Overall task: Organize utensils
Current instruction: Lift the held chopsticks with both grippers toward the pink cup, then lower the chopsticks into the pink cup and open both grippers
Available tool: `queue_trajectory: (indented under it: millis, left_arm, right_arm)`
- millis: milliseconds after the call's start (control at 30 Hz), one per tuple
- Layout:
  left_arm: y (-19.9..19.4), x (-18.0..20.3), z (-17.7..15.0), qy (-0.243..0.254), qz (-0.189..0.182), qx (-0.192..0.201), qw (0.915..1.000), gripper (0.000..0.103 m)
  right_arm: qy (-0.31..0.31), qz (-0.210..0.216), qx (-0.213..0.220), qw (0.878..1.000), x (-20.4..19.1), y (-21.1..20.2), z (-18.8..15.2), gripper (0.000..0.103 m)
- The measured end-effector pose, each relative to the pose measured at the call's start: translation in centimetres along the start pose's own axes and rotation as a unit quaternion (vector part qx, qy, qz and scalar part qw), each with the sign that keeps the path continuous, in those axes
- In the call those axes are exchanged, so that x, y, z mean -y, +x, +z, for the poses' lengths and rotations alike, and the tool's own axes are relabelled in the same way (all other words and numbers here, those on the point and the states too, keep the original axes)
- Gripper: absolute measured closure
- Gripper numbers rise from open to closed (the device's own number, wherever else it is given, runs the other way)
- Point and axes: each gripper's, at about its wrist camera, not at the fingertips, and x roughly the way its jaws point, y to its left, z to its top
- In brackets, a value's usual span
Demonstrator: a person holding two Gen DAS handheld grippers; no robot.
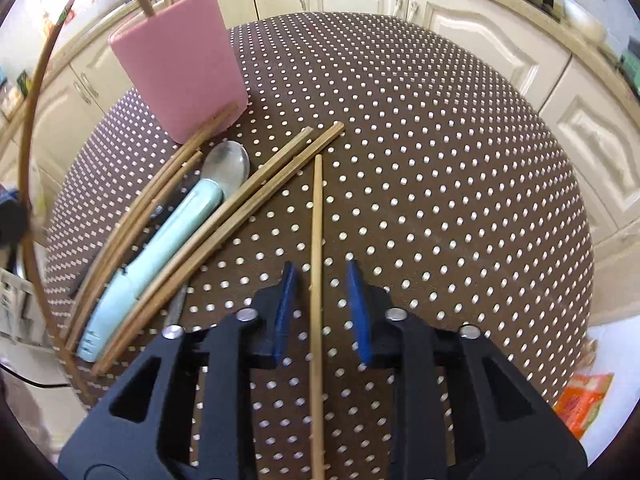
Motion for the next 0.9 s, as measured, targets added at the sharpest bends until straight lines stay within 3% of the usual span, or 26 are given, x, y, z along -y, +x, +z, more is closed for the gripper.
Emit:
queue_trajectory:
  millis: [33,200,333,467,600,733,900]
  left_arm:
    - [0.0,0.0,0.1,0.000,-0.001,0.000,1.0000,0.098]
    - [-0.7,0.2,0.1,0.004,-0.006,0.015,0.9999,0.098]
    - [-1.9,0.5,0.3,0.010,-0.012,0.035,0.9993,0.098]
    - [-3.8,1.0,0.6,0.018,-0.012,0.063,0.9978,0.098]
    - [-5.9,1.3,1.1,0.025,-0.008,0.101,0.9945,0.098]
    - [-8.1,1.8,1.9,0.038,0.010,0.142,0.9891,0.098]
    - [-9.8,1.9,3.9,0.049,0.038,0.188,0.9802,0.098]
  right_arm:
    - [0.005,0.007,0.002,1.000,0.0,0.1,0.1,0.098]
    - [0.029,0.026,0.068,0.997,0.6,-2.7,-0.5,0.098]
    - [0.048,0.061,0.165,0.983,0.5,-7.7,-1.0,0.098]
    - [0.057,0.104,0.272,0.955,0.0,-12.3,-1.7,0.098]
    - [0.057,0.131,0.348,0.926,-1.1,-15.5,-2.0,0.098]
    - [0.043,0.147,0.410,0.899,-2.6,-18.9,-1.7,0.098]
    - [0.021,0.164,0.460,0.872,-5.0,-20.4,1.4,0.097]
